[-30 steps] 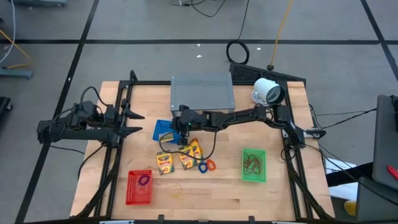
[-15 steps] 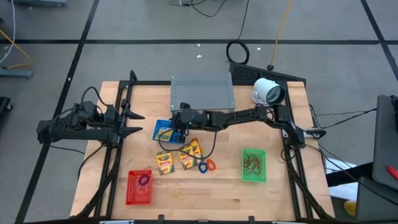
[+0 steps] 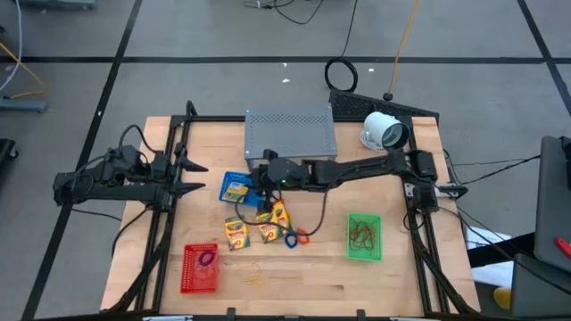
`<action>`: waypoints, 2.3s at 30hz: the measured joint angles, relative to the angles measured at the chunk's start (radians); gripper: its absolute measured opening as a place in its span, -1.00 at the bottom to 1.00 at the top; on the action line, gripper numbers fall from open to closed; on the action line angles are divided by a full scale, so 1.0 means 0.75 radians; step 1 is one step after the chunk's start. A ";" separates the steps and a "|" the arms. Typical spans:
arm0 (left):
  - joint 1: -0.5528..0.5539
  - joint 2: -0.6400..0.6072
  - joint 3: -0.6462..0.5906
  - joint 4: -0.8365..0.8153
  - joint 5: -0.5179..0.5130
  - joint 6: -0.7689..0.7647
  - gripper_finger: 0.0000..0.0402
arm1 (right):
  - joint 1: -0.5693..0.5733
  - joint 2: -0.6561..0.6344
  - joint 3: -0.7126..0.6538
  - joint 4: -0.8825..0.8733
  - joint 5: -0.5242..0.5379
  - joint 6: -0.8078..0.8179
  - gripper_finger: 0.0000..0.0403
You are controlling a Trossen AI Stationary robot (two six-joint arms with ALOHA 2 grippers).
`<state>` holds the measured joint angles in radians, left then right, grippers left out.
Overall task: Pick & Place Office Desk Supplies
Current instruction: Put the yellow crayon box into the blue bin
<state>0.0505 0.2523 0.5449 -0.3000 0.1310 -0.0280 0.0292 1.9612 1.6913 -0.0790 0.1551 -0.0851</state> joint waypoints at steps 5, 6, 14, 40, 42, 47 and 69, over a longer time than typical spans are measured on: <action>0.000 0.000 0.000 -0.008 0.000 -0.002 0.06 | 0.027 -0.108 0.001 -0.229 0.001 0.103 -0.47; 0.000 0.000 0.000 -0.007 0.000 -0.002 0.06 | 0.034 -0.128 0.001 -0.276 0.001 0.133 -0.48; 0.000 0.002 0.000 -0.041 0.001 -0.010 0.06 | 0.096 -0.217 0.001 -0.523 -0.002 0.380 -0.47; -0.057 0.350 0.001 -0.227 0.050 -0.292 0.06 | 0.290 -0.257 -0.196 -0.648 0.307 0.809 -0.49; -0.095 0.358 0.022 -0.239 0.041 -0.317 0.06 | 0.295 -0.287 -0.271 -0.570 0.315 0.853 -0.49; -0.230 0.432 0.174 -0.399 -0.057 -0.366 0.06 | 0.299 -0.396 -0.505 -0.298 0.315 0.888 -0.49; -0.502 1.266 0.618 -0.550 -0.078 -0.362 -0.95 | 0.275 -0.804 -1.327 0.789 0.073 0.869 -0.53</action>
<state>-0.3260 1.2019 1.0084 -0.7124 0.0725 -0.2994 0.2352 1.3579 0.6964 0.5126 0.2096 0.5668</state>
